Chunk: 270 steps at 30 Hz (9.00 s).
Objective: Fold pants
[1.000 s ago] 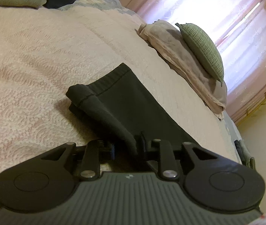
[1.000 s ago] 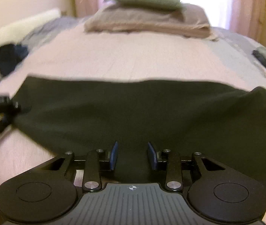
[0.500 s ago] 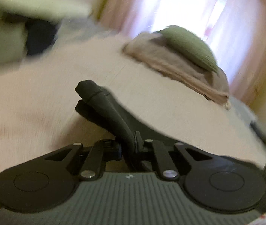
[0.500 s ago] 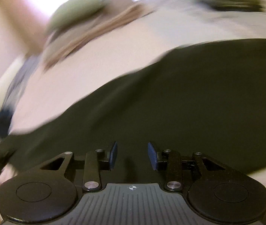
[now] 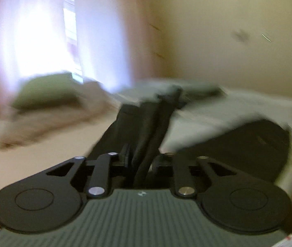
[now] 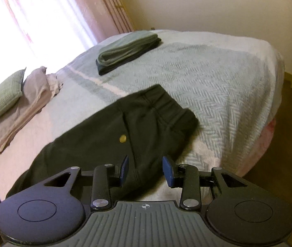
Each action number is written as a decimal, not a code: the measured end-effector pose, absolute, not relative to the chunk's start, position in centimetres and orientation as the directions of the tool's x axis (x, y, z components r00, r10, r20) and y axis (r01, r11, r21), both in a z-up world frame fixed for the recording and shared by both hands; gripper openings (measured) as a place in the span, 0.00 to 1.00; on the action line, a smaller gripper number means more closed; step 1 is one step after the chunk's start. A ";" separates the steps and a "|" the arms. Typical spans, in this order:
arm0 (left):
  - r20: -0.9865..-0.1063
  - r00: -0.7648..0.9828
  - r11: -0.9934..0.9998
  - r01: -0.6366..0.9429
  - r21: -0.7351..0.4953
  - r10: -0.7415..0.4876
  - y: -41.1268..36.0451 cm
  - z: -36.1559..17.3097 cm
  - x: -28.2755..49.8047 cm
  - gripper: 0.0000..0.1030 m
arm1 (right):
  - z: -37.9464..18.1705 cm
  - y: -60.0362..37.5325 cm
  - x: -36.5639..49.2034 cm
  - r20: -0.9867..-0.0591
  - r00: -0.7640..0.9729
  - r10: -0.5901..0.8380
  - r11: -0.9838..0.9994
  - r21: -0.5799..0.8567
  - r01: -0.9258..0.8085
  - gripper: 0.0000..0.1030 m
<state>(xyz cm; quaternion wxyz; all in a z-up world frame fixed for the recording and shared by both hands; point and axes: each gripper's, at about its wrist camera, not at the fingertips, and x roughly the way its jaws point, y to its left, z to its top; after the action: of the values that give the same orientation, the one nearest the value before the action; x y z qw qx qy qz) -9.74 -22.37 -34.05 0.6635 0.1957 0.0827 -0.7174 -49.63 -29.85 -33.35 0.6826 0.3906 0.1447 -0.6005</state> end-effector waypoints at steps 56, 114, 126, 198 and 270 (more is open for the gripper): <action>-0.643 0.069 0.214 0.965 -0.151 -0.763 -19.4 -38.9 2.6 0.33 | -42.8 -29.5 -34.4 -0.649 0.586 -0.485 0.233 0.550 0.802 0.09; -0.740 0.253 0.345 0.938 0.030 -0.623 -12.7 -34.4 -10.5 0.54 | -34.3 -22.0 -41.8 -0.708 0.491 -0.508 0.430 0.286 0.857 0.41; -0.729 0.297 0.381 0.923 0.054 -0.617 -10.1 -33.8 -11.9 0.57 | -33.1 -21.7 -44.1 -0.666 0.536 -0.519 0.441 0.328 0.835 0.41; -0.577 0.168 0.540 0.621 -0.568 -0.799 -12.7 -42.0 -0.2 0.50 | -44.1 -33.2 -62.6 -0.433 0.509 -0.744 -0.168 0.859 0.485 0.52; -0.416 0.321 0.484 0.787 -0.383 -0.851 -16.5 -38.4 -5.2 0.24 | -39.0 -30.6 -61.6 -0.582 0.382 -0.718 -0.017 0.564 0.826 0.54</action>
<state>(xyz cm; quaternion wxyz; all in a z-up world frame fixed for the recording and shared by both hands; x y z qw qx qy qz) -5.21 -16.49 -38.39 0.8108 -0.0553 0.2908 -0.5050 -61.55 -30.59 -38.96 0.6984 0.4510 0.0600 -0.5525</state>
